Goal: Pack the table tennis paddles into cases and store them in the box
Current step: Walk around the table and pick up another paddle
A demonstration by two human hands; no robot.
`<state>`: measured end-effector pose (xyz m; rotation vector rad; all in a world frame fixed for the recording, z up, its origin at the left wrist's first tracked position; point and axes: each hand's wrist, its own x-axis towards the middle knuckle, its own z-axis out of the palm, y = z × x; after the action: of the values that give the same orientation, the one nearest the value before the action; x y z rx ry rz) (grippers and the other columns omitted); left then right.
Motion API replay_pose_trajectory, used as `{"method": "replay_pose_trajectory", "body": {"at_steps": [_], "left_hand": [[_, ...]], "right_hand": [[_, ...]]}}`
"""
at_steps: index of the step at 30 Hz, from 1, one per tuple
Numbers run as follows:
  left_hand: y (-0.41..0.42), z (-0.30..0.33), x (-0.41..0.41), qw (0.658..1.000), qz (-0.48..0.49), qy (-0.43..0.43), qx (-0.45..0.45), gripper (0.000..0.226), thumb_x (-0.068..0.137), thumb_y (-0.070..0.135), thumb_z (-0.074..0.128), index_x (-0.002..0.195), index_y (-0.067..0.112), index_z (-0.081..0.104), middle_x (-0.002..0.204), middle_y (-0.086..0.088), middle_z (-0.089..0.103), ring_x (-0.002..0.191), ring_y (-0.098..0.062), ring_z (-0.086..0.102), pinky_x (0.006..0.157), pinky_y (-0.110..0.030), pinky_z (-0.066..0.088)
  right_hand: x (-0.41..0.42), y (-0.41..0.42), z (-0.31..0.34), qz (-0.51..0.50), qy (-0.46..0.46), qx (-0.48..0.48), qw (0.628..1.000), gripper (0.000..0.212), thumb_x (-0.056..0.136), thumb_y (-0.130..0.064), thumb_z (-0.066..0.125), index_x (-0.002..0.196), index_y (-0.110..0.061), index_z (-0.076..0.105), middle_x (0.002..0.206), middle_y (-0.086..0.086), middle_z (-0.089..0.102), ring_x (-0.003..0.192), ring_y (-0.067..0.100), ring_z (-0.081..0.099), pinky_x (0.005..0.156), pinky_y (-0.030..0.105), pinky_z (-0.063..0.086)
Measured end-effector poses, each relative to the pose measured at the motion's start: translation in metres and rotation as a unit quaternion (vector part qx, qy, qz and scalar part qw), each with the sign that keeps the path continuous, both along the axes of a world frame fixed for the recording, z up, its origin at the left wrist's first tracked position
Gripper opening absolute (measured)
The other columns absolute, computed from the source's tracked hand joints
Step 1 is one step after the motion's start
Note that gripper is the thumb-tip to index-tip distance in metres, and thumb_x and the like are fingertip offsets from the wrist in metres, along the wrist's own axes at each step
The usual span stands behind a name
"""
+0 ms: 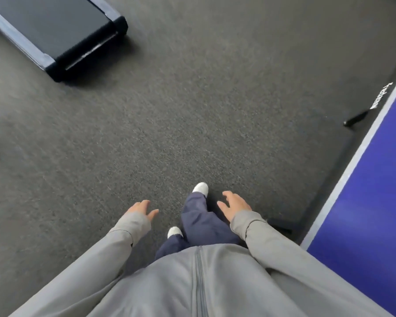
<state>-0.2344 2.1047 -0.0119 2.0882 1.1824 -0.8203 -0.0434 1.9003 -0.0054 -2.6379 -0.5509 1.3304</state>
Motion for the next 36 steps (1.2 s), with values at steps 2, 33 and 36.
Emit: {"method": "replay_pose_trajectory", "body": {"at_steps": [2,33,36], "left_hand": [[0.017,-0.003,0.037,1.000,-0.023,0.000,0.006,0.054,0.096,0.042,0.044,0.141,0.012,0.036,0.140,-0.011,0.044,0.129,-0.028,0.042,0.104,-0.034,0.034],[0.084,0.017,0.713,0.864,-0.503,-0.015,0.004,0.056,0.094,0.043,0.047,0.143,0.017,0.035,0.145,-0.010,0.041,0.132,-0.029,0.040,0.106,-0.033,0.032],[0.053,0.018,0.755,0.831,-0.556,-0.009,0.003,0.058,0.094,0.043,0.046,0.144,0.017,0.033,0.146,-0.009,0.040,0.134,-0.028,0.039,0.108,-0.033,0.031]], "right_hand": [[0.029,0.005,-0.008,-0.035,0.005,-0.009,0.999,0.047,0.096,-0.039,0.046,0.138,-0.020,0.039,0.139,0.007,0.046,0.129,0.027,0.043,0.106,0.043,0.036],[0.393,0.028,0.010,-0.554,-0.027,-0.015,0.832,0.049,0.095,-0.036,0.047,0.140,-0.017,0.038,0.142,0.007,0.046,0.132,0.024,0.041,0.109,0.039,0.032],[0.416,0.018,0.013,-0.597,-0.034,0.001,0.801,0.050,0.095,-0.035,0.047,0.141,-0.016,0.037,0.142,0.008,0.045,0.133,0.025,0.040,0.110,0.039,0.032]]}}
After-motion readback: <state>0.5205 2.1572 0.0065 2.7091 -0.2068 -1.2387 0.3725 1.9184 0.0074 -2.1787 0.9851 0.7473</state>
